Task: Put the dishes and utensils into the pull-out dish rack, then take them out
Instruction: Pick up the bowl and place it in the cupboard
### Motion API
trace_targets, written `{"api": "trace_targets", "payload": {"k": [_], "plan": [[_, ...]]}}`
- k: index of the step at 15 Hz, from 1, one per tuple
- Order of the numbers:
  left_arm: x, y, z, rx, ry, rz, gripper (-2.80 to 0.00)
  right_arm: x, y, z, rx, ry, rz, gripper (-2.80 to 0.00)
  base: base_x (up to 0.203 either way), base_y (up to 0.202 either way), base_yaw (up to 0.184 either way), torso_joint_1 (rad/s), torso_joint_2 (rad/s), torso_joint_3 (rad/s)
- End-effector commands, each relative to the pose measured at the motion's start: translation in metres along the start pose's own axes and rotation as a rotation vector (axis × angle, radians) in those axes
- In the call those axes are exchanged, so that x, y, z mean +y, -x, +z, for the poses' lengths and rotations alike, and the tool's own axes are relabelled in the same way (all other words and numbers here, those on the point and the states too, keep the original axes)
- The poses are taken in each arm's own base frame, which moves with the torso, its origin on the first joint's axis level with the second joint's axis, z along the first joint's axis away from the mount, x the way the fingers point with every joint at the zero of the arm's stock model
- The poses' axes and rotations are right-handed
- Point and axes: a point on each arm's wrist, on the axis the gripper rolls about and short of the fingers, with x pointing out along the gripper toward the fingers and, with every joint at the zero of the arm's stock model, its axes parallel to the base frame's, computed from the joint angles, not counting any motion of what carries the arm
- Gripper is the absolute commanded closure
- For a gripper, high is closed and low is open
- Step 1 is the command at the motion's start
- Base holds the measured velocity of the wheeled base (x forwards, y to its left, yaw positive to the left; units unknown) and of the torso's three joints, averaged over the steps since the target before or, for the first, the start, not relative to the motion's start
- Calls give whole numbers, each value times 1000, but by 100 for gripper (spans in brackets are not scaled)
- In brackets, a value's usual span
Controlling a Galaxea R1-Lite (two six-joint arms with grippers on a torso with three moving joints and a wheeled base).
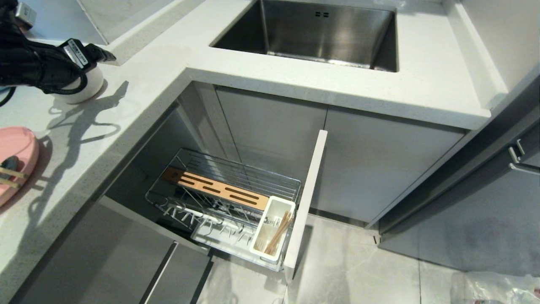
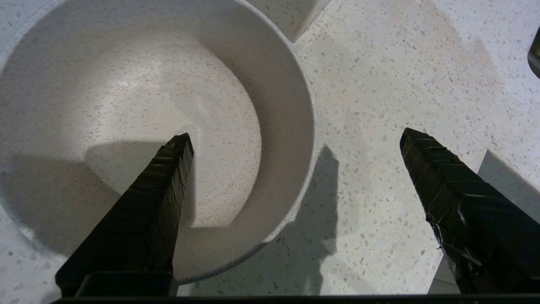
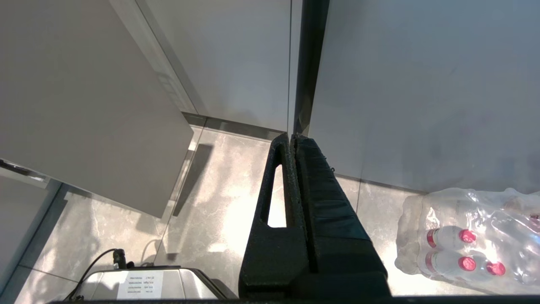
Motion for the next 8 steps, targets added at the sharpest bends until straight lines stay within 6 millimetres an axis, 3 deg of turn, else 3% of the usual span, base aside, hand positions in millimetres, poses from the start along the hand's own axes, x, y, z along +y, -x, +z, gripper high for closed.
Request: {"api": "trace_targets", "payload": {"k": [1, 5, 6, 8], "plan": [[0, 0, 0, 0, 2, 0, -280, 0, 0, 0, 3, 0, 0, 0, 0, 0, 0, 0, 0, 0], [1, -2, -2, 9, 2, 3, -280, 0, 0, 0, 3, 0, -1, 0, 0, 0, 0, 0, 0, 0], [1, -2, -2, 9, 0, 3, 0, 0, 0, 0, 3, -1, 0, 0, 0, 0, 0, 0, 0, 0], [1, -2, -2, 9, 0, 3, 0, 0, 0, 0, 3, -1, 0, 0, 0, 0, 0, 0, 0, 0]]}}
